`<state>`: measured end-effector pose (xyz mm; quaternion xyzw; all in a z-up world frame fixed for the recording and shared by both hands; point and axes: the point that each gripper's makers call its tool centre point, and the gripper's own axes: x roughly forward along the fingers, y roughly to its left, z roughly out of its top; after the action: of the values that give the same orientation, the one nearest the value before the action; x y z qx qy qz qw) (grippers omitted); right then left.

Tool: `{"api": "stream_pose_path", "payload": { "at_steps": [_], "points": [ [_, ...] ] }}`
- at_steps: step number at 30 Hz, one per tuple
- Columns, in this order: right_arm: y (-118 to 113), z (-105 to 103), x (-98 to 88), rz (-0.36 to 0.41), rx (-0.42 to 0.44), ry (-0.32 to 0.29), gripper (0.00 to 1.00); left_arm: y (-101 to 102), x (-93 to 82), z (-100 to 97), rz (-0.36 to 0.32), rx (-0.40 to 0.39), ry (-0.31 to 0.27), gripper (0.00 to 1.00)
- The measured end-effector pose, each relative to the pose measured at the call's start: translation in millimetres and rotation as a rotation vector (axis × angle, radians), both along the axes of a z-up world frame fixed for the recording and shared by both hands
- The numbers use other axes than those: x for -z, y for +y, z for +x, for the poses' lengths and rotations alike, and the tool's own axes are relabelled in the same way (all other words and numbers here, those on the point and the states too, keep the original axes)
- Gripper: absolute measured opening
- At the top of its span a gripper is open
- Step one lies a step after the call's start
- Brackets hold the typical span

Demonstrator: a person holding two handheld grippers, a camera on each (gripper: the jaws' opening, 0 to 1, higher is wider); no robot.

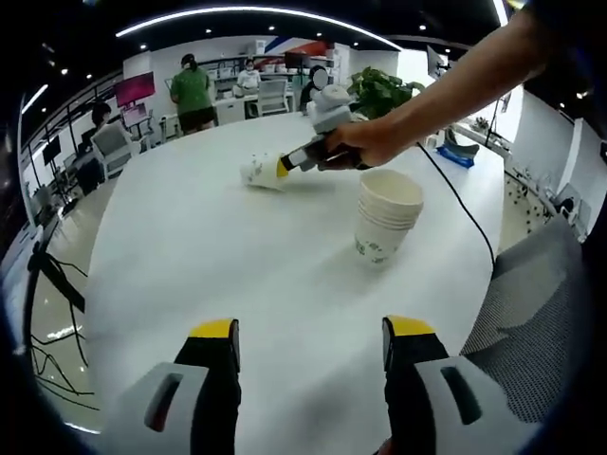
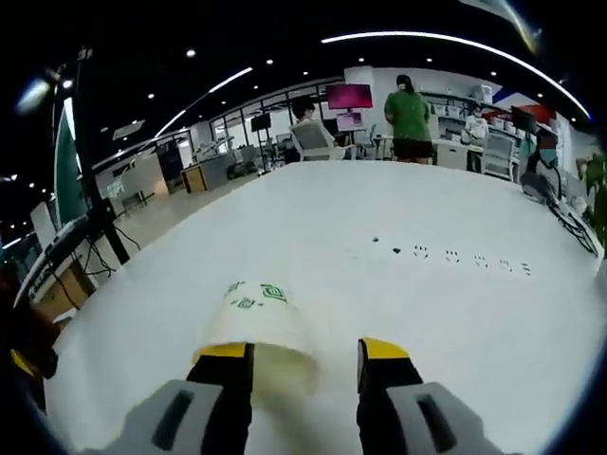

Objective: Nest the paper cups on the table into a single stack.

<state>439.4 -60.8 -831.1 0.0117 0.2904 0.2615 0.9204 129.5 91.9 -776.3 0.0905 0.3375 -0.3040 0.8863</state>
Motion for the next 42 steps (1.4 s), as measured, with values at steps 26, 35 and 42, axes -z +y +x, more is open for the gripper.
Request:
{"api": "stream_pose_path", "payload": {
  "at_steps": [26,35,42],
  "points": [
    [-8.4,-2.4,-23.4,0.01,-0.026,-0.02,0.0,-3.8,-1.7,-2.9,0.009,0.017,-0.002,0.59],
    [-15.3,-10.1,-42.4,-0.044,-0.074,-0.043,0.0,-3.0,-6.3,-9.9,0.007,0.017,-0.011,0.59],
    [-15.8,-15.9,-61.0,-0.098,-0.135,-0.06,0.0,-1.7,-10.4,-9.1,0.002,0.015,-0.027,0.59]
  ]
}}
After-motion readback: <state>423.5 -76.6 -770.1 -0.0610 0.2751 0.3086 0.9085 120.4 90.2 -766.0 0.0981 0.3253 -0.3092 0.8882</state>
